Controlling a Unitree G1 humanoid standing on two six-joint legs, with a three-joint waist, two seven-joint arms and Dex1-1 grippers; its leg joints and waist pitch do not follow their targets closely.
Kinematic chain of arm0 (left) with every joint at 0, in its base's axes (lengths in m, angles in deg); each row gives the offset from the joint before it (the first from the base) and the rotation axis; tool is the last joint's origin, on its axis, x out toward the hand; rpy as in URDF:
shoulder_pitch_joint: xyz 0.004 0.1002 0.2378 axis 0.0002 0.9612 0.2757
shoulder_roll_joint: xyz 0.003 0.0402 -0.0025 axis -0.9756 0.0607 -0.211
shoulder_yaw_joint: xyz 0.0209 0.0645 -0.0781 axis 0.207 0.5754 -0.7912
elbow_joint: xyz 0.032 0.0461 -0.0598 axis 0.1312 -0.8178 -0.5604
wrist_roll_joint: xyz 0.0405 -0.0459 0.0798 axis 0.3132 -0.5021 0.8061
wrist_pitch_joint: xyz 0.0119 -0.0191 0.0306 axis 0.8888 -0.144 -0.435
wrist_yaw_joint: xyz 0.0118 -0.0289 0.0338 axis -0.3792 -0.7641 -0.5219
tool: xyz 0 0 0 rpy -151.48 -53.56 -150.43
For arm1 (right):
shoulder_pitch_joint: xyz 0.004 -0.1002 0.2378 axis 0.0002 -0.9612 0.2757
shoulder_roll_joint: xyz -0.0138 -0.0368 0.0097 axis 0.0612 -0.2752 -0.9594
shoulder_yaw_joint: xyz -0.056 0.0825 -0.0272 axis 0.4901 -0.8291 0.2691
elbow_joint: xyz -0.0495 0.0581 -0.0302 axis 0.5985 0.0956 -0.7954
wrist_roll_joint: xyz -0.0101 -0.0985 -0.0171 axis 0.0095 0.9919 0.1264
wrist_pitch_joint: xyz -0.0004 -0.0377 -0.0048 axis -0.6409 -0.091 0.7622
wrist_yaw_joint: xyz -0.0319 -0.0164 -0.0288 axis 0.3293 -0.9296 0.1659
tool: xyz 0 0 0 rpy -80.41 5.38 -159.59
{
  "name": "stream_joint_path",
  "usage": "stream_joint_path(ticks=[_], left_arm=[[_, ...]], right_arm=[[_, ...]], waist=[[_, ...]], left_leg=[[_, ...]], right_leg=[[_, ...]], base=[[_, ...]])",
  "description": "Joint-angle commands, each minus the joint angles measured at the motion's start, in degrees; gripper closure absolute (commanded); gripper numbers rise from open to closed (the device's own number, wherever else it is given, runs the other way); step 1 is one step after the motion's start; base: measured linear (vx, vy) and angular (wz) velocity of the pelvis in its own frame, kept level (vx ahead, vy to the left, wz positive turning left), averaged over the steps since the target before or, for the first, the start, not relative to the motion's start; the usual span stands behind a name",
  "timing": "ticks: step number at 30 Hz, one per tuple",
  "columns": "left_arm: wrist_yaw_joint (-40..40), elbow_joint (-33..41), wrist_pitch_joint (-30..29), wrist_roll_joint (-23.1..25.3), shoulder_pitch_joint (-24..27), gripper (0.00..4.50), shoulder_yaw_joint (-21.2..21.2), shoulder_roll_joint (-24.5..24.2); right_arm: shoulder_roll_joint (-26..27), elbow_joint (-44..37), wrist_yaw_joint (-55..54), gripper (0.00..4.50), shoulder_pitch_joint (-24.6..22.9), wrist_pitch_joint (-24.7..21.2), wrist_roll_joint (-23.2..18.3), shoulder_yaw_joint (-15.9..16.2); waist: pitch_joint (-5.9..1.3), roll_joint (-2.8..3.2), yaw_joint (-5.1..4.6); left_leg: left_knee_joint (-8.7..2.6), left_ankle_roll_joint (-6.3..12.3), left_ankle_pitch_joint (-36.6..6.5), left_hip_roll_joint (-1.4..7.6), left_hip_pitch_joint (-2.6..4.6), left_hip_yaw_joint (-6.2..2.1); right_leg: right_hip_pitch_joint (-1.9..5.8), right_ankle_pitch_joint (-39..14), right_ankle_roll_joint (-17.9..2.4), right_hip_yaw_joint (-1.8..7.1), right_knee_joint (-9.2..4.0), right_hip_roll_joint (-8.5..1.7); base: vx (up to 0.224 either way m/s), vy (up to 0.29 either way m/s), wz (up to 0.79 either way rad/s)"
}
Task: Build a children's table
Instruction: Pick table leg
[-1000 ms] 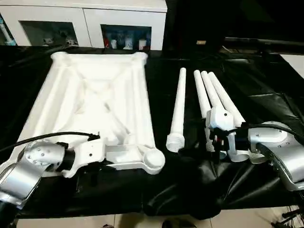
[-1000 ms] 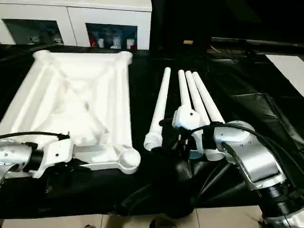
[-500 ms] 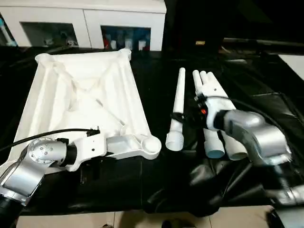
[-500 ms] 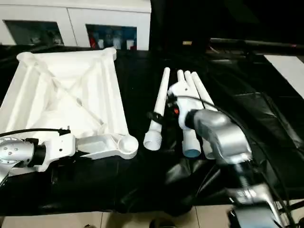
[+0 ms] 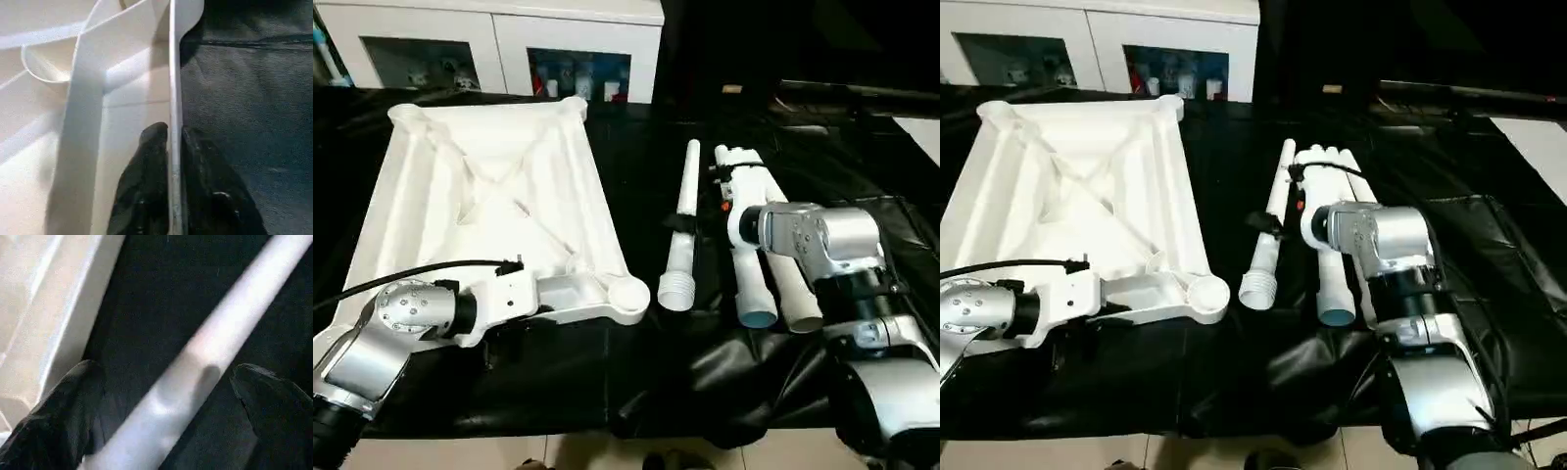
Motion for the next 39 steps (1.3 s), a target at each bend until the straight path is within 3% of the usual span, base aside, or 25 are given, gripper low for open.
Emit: stream_joint_path(ticks=[1, 2, 7, 13, 16, 24, 28, 31, 36, 39], left_arm=[[0.53, 2.91, -0.41, -1.02, -0.84, 3.51, -3.14, -0.98], [0.53, 2.91, -0.41, -1.02, -0.84, 3.51, -3.14, -0.98], [0.86, 4.57, -1.9, -3.08, -0.87, 3.51, -5.36, -0.57], [0.4, 8.73, -6.12, -7.75, 0.01, 3.51, -7.79, -0.7], [-0.21, 10.42, -8.54, -9.51, 0.05, 3.51, -8.33, -0.66], [0.21, 13.78, -10.85, -12.19, 0.51, 3.52, -9.32, 0.97], [1.96, 13.77, -7.39, -12.79, 0.77, 3.52, -9.89, 3.03], [3.7, 15.7, -11.12, -15.69, 1.01, 3.52, -10.33, 5.18], [3.01, 15.67, -12.85, -15.9, 0.61, 3.52, -9.34, 5.37], [3.36, 15.21, -13.15, -15.36, 0.27, 3.18, -9.02, 5.56]], right_arm=[[0.88, 6.03, -0.91, 0.0, 2.52, -0.7, -0.03, -1.89], [0.88, 6.03, -0.91, 0.0, 2.52, -0.7, -0.03, -1.89], [2.78, 13.54, -1.54, 0.0, 4.92, 1.16, 0.39, -2.59], [4.74, 20.67, -0.52, 0.0, 6.22, 2.17, 0.28, -2.29], [5.14, 23.54, -1.32, 0.0, 6.66, 3.45, 0.99, -2.45], [5.86, 30.5, -1.43, 0.74, 7.11, 5.66, 2.49, -2.0], [5.81, 32.85, -1.91, 1.06, 7.06, 6.32, 3.2, -1.83], [5.4, 35.45, -2.08, 1.25, 7.34, 7.56, 4.17, -1.49], [5.31, 36.67, -2.07, 1.66, 7.7, 7.95, 4.65, -1.67], [5.19, 37.2, -2.16, 2.02, 7.97, 8.38, 4.64, -1.99]], waist=[[-3.92, 0.02, 0.05], [-3.89, 0.27, 0.09], [-3.83, -0.23, 0.21], [-4.1, -0.59, 0.62], [-3.78, -0.6, 0.56], [-3.35, -0.66, 0.62], [-3.39, -0.82, 0.58], [-3.44, -0.77, 0.61], [-3.43, -0.75, 0.59], [-3.42, -0.75, 0.59]], left_leg=[[-4.48, 0.75, -4.06, 2.98, 0.19, -0.47], [-4.46, 0.27, -4.47, 3.03, 0.23, -0.53], [-4.35, 0.02, -3.06, 3.07, 0.19, -0.29], [-4.07, 1.45, 0.53, 3.03, -0.09, -0.02], [-4.21, 0.59, -2.36, 3.17, -0.01, -0.03], [-4.49, -1.85, -6.98, 3.19, -0.05, -0.17], [-4.5, -1.96, -7.03, 3.16, -0.17, -0.2], [-4.53, -2.27, -7.82, 3.2, -0.08, -0.19], [-4.56, -2.33, -8.93, 3.18, -0.09, -0.27], [-4.61, -2.36, -9.19, 3.25, -0.08, -0.32]], right_leg=[[2.88, -9.26, -14.69, 2.49, -3.11, -4.0], [2.82, -10.12, -14.85, 2.52, -3.12, -4.16], [2.76, -7.38, -15.25, 2.52, -2.7, -4.08], [2.78, -1.61, -16.4, 2.5, -2.05, -3.83], [2.51, -5.39, -16.11, 2.45, -2.33, -3.9], [2.11, -11.54, -13.57, 2.42, -2.96, -3.76], [2.24, -10.71, -13.55, 2.4, -2.96, -3.71], [2.11, -10.88, -13.54, 2.31, -2.94, -3.66], [2.05, -12.63, -12.8, 2.32, -3.14, -3.61], [2.03, -12.71, -12.7, 2.32, -3.16, -3.62]], base=[[0.0, 0.0, 0.0], [0.0, 0.0, 0.0], [0.0, 0.0, 0.0], [0.0, 0.0, 0.0], [0.0, 0.0, 0.0], [0.0, 0.0, 0.0], [0.0, 0.0, 0.0], [0.0, 0.0, 0.0], [0.0, 0.0, 0.0], [0.0, 0.0, 0.0]])
